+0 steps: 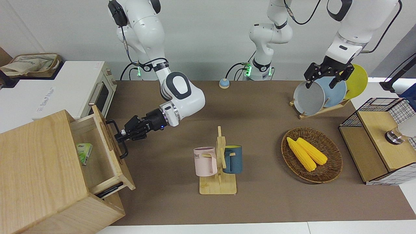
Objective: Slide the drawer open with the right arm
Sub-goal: 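Pull the handle toward the robot with the right gripper, sliding the drawer out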
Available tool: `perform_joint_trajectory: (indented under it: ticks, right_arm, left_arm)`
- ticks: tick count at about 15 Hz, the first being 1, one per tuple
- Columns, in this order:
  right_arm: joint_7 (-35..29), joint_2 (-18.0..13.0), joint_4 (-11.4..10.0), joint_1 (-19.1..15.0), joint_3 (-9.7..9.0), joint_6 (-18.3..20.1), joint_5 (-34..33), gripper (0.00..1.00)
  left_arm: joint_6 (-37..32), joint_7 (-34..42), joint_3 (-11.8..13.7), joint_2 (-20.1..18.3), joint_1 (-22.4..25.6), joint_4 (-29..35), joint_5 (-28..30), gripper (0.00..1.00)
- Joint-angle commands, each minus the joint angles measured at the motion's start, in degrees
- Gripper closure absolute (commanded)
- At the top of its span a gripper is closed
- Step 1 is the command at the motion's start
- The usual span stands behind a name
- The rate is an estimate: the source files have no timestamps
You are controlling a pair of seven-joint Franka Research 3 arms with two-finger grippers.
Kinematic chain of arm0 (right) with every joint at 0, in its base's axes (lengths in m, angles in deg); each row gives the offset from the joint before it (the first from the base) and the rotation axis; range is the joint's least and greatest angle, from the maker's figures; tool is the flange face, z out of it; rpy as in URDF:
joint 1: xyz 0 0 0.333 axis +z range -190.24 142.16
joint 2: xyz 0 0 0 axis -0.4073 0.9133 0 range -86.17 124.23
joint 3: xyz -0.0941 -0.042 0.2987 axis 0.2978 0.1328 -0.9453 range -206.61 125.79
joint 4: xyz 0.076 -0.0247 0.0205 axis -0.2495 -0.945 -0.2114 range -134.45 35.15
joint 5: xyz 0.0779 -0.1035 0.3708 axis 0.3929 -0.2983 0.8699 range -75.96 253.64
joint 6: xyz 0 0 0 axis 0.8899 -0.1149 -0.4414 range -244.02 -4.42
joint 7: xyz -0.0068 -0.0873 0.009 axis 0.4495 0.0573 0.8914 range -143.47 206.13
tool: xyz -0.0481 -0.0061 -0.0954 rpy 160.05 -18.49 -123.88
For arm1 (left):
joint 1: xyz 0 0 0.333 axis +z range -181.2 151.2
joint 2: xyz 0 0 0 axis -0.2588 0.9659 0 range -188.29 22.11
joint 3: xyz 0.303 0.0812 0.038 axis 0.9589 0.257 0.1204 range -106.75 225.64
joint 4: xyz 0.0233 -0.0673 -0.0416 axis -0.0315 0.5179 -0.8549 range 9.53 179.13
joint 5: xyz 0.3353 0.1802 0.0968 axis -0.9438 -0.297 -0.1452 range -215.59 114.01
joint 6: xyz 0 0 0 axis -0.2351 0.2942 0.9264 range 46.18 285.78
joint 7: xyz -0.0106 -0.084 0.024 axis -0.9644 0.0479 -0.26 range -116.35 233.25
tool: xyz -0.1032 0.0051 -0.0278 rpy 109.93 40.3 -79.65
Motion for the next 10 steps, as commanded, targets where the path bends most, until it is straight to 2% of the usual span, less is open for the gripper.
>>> perform_joint_trajectory:
  ticks: [1,6,8,10]
  right_arm:
    - [3.38,-0.51,0.27,3.40,-0.23,2.06,-0.05,0.911]
    - [4.44,-0.60,0.54,6.21,-0.32,4.35,0.04,0.911]
    - [4.36,-0.60,0.80,7.45,-0.32,5.40,2.74,0.911]
    - [3.83,-0.51,0.98,10.08,-0.32,7.85,4.42,0.911]
  left_arm:
    - [0.03,0.44,0.96,0.76,-0.99,-1.17,-0.63,0.00]
    - [0.03,0.44,0.96,0.76,-0.99,-1.17,-0.72,0.00]
    - [0.03,0.44,0.96,0.76,-0.99,-1.17,-0.72,0.00]
    - [0.03,0.44,0.96,0.76,-0.99,-1.17,-0.71,0.00]
